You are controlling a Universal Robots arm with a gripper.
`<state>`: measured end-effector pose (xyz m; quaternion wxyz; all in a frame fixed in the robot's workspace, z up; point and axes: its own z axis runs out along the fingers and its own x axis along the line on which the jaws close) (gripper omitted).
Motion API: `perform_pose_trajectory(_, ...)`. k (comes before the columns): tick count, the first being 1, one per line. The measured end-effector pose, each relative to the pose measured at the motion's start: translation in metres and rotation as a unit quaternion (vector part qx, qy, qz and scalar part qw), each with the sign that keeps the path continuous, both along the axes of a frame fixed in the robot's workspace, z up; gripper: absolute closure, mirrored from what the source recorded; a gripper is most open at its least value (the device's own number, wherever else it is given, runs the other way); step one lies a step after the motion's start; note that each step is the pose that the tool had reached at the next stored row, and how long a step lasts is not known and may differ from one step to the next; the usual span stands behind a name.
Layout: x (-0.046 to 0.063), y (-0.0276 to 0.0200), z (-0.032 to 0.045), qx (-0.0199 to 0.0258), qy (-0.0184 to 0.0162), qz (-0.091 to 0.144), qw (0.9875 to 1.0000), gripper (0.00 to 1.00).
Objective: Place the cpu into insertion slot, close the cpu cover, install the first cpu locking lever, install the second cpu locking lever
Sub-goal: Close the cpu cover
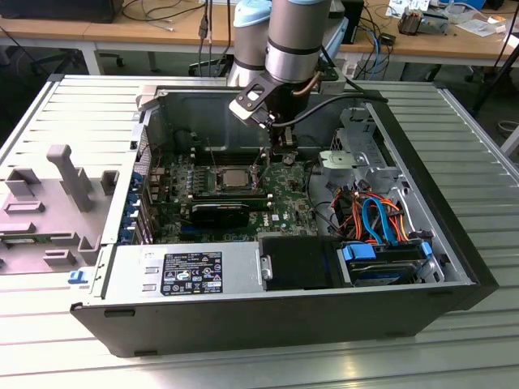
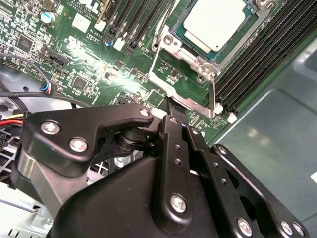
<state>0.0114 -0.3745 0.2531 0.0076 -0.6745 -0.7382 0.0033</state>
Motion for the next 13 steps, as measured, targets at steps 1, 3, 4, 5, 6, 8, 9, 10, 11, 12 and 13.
perform_pose_trajectory(1,-0.0009,0.0000,0.0000,0.0000,0.0000,0.000,1.0000,0.89)
perform_pose_trajectory(3,-0.0019,0.0000,0.0000,0.0000,0.0000,0.000,1.0000,0.89)
perform_pose_trajectory(4,-0.0024,0.0000,0.0000,0.0000,0.0000,0.000,1.0000,0.89)
perform_pose_trajectory(5,-0.0029,0.0000,-0.0001,0.0000,0.0000,0.000,1.0000,0.89)
perform_pose_trajectory(6,-0.0035,0.0000,-0.0001,0.0000,0.0000,0.000,1.0000,0.89)
perform_pose_trajectory(8,-0.0047,0.0000,-0.0001,0.0000,0.0000,0.000,1.0000,0.89)
perform_pose_trajectory(9,-0.0055,0.0000,-0.0001,0.0000,0.0000,0.000,1.0000,0.89)
perform_pose_trajectory(10,-0.0064,0.0000,-0.0001,0.0000,0.0000,0.000,1.0000,0.89)
perform_pose_trajectory(11,-0.0075,0.0000,-0.0002,0.0000,0.0000,0.000,1.0000,0.89)
perform_pose_trajectory(12,-0.0081,0.0000,-0.0002,0.0000,0.0000,0.000,1.0000,0.89)
perform_pose_trajectory(13,-0.0086,0.0000,-0.0002,0.0000,0.0000,0.000,1.0000,0.89)
